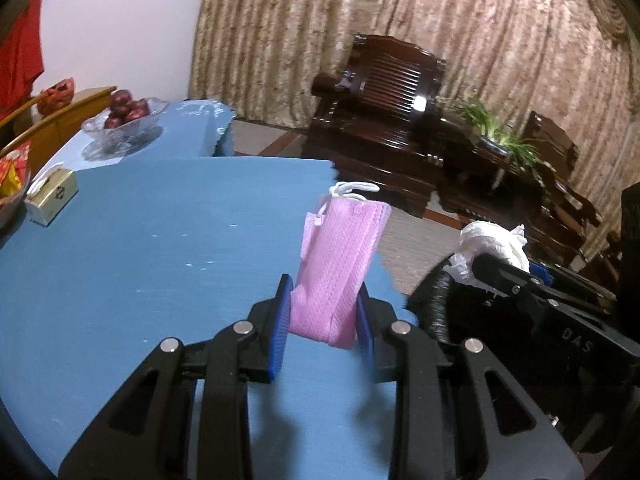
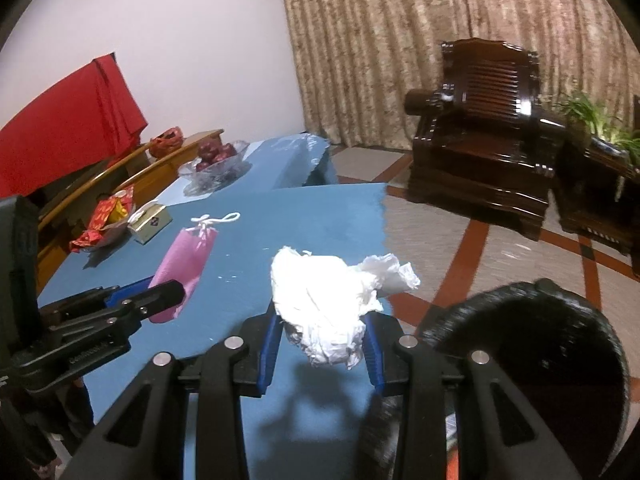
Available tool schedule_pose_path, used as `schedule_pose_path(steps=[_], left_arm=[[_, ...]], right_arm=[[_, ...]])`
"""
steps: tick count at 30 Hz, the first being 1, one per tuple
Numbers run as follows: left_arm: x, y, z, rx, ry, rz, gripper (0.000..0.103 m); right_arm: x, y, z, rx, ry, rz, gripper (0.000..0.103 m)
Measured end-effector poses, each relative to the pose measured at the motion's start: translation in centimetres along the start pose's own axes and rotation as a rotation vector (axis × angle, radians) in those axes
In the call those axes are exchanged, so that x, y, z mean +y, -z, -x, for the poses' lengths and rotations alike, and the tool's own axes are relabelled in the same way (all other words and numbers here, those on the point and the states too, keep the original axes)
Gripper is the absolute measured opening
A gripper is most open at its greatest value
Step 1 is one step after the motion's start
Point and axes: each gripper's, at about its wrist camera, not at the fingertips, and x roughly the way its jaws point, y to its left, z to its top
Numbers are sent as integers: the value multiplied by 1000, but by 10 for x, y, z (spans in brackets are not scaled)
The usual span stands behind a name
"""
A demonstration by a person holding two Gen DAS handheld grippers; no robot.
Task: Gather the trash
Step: 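Carry the pink packet and white cloth over the bin and open both tools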
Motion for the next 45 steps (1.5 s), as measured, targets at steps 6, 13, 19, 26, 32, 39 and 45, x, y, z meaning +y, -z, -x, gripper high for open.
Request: schedule_pose_path(steps=[6,13,19,26,32,39,45], left_arm=[[-37,5,-1,12,55,-47,29],[-80,14,-13,35,130,-98,29],[-120,24,-31,59,194,-157,30],[-161,35,-61,97,253,-222,30],[-179,43,-87,131,280,-249,32],[-183,47,-99,149,323,-256,61],[-175,44,-98,140,303,-241,73]], right_arm=[[-30,14,27,-5,60,-29,36],[-72,35,55,10,155,-80,38],[-104,51,65,28,222,-130,38],[-138,67,68,47,269,-174,38],[-158,77,63,62,298,-201,38],[-178,87,55,79,313,-225,44],[-182,90,55,76,315,-231,70]])
